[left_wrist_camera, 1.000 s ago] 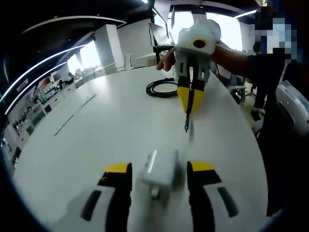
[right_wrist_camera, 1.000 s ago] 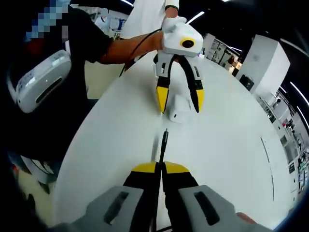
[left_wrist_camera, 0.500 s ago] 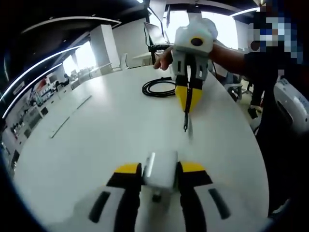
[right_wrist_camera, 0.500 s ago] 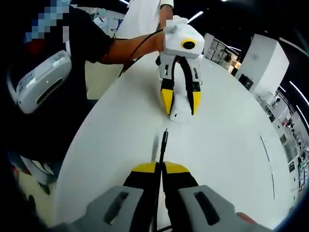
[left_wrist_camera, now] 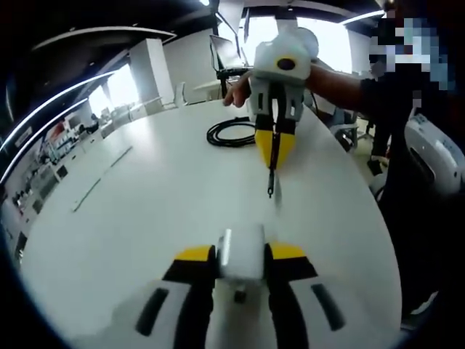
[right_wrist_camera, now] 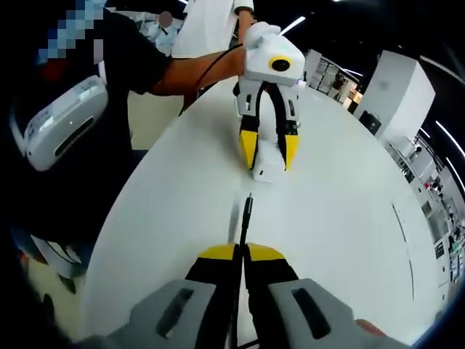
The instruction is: Plug the desk Type‑C cable into the charger adapter.
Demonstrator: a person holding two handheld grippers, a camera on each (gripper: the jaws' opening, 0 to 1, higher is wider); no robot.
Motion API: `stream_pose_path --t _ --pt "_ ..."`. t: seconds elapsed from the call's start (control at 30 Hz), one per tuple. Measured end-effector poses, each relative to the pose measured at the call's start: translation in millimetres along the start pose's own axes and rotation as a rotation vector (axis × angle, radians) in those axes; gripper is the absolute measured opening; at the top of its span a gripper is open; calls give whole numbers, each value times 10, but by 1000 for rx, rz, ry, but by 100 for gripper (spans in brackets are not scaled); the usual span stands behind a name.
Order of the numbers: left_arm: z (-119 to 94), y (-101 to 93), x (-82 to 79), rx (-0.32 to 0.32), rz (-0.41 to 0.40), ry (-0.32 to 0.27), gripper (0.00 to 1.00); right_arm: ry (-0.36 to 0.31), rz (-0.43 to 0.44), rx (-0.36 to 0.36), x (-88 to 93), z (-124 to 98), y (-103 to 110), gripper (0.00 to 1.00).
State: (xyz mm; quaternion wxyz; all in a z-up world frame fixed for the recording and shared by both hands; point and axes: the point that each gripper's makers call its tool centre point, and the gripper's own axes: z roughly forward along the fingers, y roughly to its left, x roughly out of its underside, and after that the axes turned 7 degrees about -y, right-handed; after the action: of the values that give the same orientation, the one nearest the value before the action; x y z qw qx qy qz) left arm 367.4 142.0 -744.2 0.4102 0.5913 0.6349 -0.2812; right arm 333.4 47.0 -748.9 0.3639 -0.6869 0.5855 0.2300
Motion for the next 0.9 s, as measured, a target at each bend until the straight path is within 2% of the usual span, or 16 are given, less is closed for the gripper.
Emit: stream_pose_path --t 0.43,0.9 --pt "-10 -171 -43 88 40 -21 26 -2 -5 -11 -15 15 48 2" --pt "-18 -255 -74 119 42 -34 26 -4 -14 -31 -60 66 123 2"
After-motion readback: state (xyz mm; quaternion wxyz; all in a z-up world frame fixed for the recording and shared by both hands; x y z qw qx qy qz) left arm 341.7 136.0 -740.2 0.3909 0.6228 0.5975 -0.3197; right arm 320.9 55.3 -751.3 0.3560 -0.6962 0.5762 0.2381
